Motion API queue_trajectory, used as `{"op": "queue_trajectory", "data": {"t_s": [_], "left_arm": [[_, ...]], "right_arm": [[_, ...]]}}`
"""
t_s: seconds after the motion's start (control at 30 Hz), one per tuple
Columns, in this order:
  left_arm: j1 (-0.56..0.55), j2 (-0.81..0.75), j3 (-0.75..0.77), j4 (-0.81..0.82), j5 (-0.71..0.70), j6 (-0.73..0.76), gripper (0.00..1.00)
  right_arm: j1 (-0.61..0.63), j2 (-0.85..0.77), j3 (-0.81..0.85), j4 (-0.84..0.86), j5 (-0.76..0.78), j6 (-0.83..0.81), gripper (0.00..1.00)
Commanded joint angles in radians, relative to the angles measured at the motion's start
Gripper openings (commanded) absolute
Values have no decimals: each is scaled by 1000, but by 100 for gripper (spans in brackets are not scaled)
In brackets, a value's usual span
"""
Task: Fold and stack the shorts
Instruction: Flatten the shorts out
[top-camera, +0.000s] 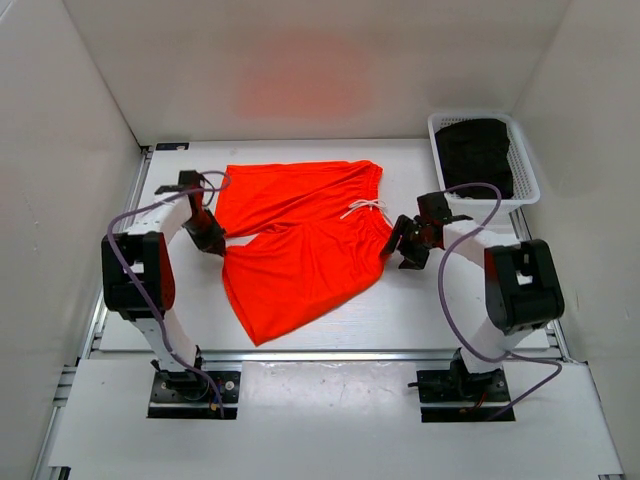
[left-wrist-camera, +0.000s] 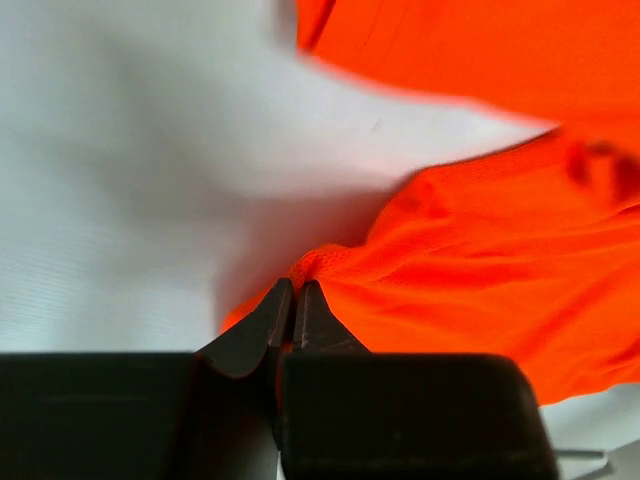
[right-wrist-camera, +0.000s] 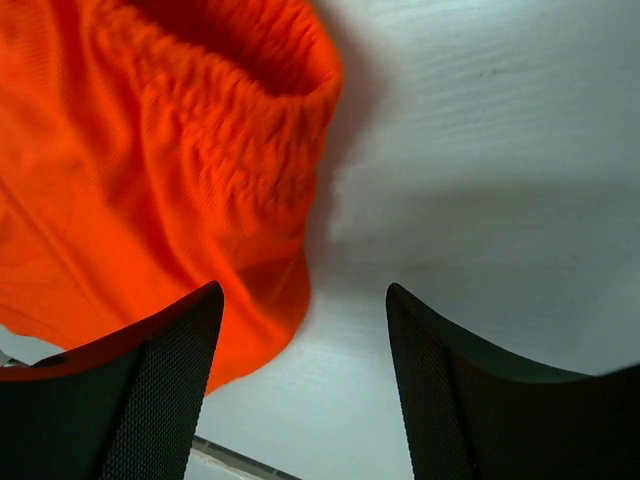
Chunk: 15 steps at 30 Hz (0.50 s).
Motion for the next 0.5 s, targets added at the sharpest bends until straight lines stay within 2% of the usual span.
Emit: {"op": "queue_trajectory", "data": {"t_s": [0.0, 0.13, 0.3, 0.33, 0.37, 0.47], "left_arm": [[27, 26, 119, -34, -39, 20, 10], [55, 135, 213, -77, -93, 29, 10], [96, 149, 251, -97, -142, 29, 14], [106, 126, 251, -97, -131, 29, 18], [106, 114, 251, -113, -131, 29, 32], [78, 13, 169, -134, -81, 29, 62]], "right_arm": [[-1, 60, 76, 58, -18, 26, 68], [10, 136, 125, 61, 17, 36, 64], [19, 147, 134, 51, 64, 54, 56], [19, 147, 143, 51, 77, 54, 50], [28, 147, 143, 39, 100, 54, 47], [48, 147, 163, 15, 118, 45, 42]]}}
